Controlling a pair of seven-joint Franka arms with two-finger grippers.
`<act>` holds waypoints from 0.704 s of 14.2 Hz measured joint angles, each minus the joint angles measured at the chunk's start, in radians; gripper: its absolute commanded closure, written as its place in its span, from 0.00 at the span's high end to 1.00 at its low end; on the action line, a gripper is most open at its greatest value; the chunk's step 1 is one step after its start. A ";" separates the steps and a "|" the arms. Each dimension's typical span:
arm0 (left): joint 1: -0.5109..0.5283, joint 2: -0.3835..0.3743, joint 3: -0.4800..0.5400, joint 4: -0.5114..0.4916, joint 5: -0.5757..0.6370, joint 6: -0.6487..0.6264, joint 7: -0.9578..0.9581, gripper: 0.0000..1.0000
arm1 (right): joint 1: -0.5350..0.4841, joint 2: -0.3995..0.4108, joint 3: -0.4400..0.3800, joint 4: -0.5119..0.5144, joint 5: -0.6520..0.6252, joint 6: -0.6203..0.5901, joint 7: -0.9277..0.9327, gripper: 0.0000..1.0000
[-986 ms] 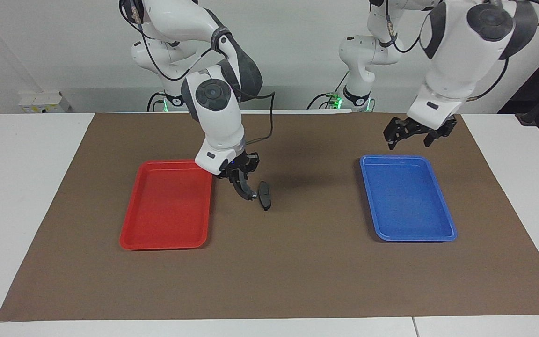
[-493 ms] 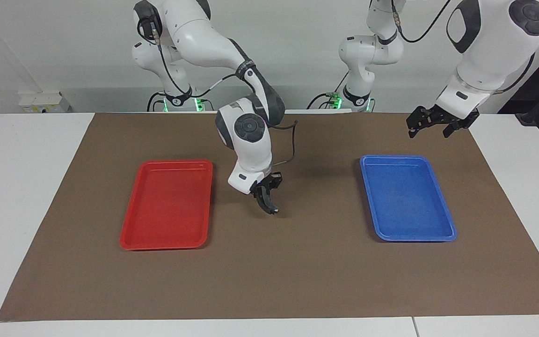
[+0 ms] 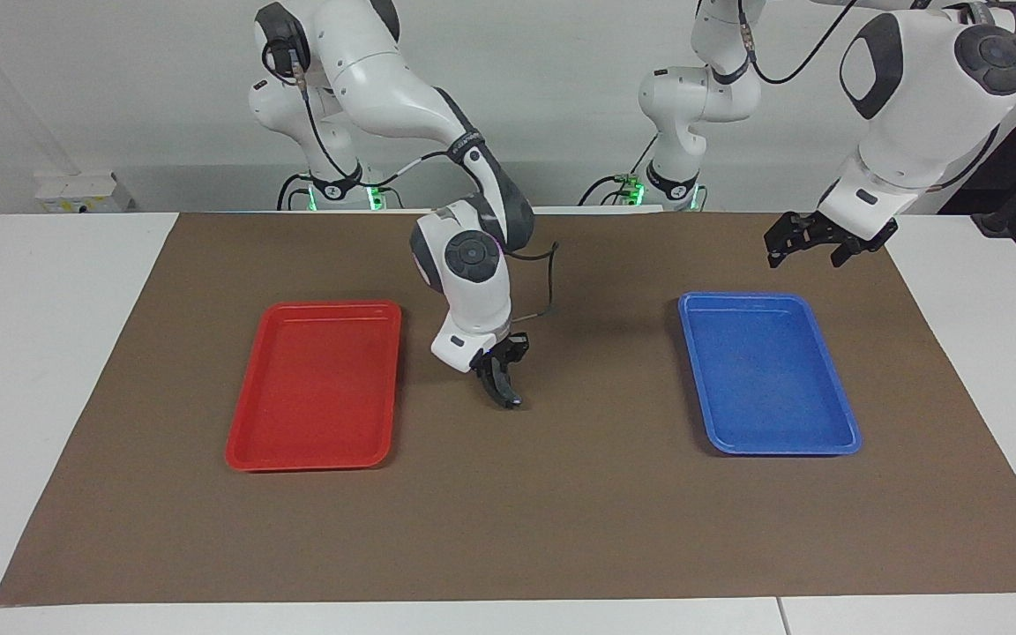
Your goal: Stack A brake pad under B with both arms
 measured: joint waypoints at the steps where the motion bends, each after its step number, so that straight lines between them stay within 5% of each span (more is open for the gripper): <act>1: 0.000 0.000 0.000 -0.002 -0.001 0.000 0.000 1.00 | 0.002 0.000 0.001 0.000 0.000 0.000 0.003 0.00; 10: 0.000 -0.002 0.000 -0.006 -0.023 0.017 0.026 1.00 | 0.003 0.000 0.002 -0.009 0.000 0.000 0.006 0.00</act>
